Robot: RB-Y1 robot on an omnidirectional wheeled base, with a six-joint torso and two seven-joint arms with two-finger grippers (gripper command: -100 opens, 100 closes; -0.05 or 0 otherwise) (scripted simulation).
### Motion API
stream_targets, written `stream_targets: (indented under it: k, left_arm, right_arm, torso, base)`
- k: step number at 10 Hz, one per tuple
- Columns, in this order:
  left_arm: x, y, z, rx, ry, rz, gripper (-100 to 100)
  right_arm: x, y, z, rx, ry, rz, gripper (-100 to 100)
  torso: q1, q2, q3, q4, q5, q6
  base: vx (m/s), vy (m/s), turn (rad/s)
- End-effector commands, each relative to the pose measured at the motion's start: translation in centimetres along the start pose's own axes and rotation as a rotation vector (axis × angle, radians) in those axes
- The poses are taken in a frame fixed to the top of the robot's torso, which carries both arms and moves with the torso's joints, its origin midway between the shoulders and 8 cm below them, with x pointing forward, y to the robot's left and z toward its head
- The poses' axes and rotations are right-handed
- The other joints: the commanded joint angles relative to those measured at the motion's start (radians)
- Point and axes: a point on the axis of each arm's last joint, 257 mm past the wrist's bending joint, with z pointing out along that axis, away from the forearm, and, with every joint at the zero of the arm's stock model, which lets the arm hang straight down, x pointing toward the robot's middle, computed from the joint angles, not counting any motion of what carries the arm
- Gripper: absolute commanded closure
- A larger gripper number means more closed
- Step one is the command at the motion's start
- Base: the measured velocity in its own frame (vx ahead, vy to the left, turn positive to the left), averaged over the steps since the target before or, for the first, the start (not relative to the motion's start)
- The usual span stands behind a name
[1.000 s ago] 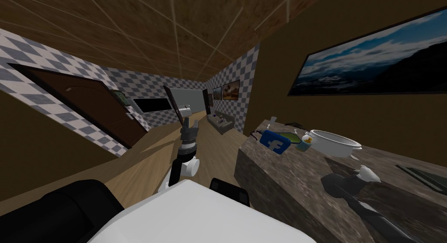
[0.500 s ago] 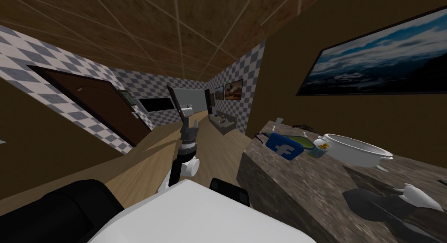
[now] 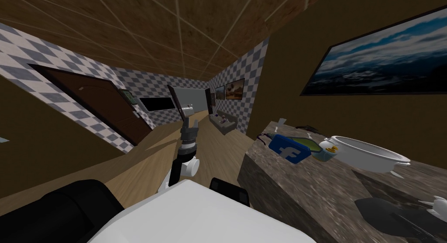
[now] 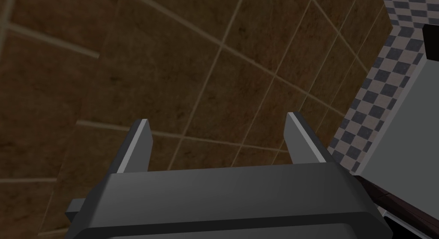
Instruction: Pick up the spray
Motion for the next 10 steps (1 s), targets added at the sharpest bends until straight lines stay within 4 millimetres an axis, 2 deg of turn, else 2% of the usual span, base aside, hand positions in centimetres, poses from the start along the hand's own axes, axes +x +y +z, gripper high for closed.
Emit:
stream_targets:
  k: [1, 2, 3, 7, 9, 10]
  left_arm:
    - [0.0, 0.0, 0.0, 0.0, 0.0, 0.0, 0]
    - [0.0, 0.0, 0.0, 0.0, 0.0, 0.0, 0]
    - [0.0, 0.0, 0.0, 0.0, 0.0, 0.0, 0]
    - [0.0, 0.0, 0.0, 0.0, 0.0, 0.0, 0]
    - [0.0, 0.0, 0.0, 0.0, 0.0, 0.0, 0]
    - [0.0, 0.0, 0.0, 0.0, 0.0, 0.0, 0]
  right_arm:
    - [0.6, -0.5, 0.4, 0.01, 0.001, 0.005, -100]
    - [0.4, -0.3, 0.2, 0.006, 0.0, 0.003, -100]
    - [0.4, -0.3, 0.2, 0.007, 0.001, 0.003, 100]
    - [0.3, -0.2, 0.2, 0.004, -0.001, 0.003, 100]
    - [-0.3, -0.8, 0.0, 0.022, 0.008, -0.004, -100]
    - [-0.7, -1.0, -0.2, 0.031, 0.013, -0.008, -100]
  torso:
    - [0.0, 0.0, 0.0, 0.0, 0.0, 0.0]
    - [-0.001, 0.001, 0.0, 0.0, 0.0, 0.0]
    - [-0.001, 0.001, 0.001, 0.0, 0.0, 0.0]
    - [-0.003, 0.001, 0.0, 0.0, -0.002, 0.001]
    - [-0.004, 0.0, 0.0, 0.0, -0.002, 0.0]
    - [-0.005, 0.0, 0.0, 0.0, -0.002, 0.0]
  base:
    - [-0.01, -0.014, 0.046]
    - [-0.007, -0.008, 0.017]
    - [0.0, 0.0, 0.0]
    - [0.0, 0.0, -0.003]
    - [-0.003, -0.008, 0.046]
    - [-0.024, -0.027, 0.083]
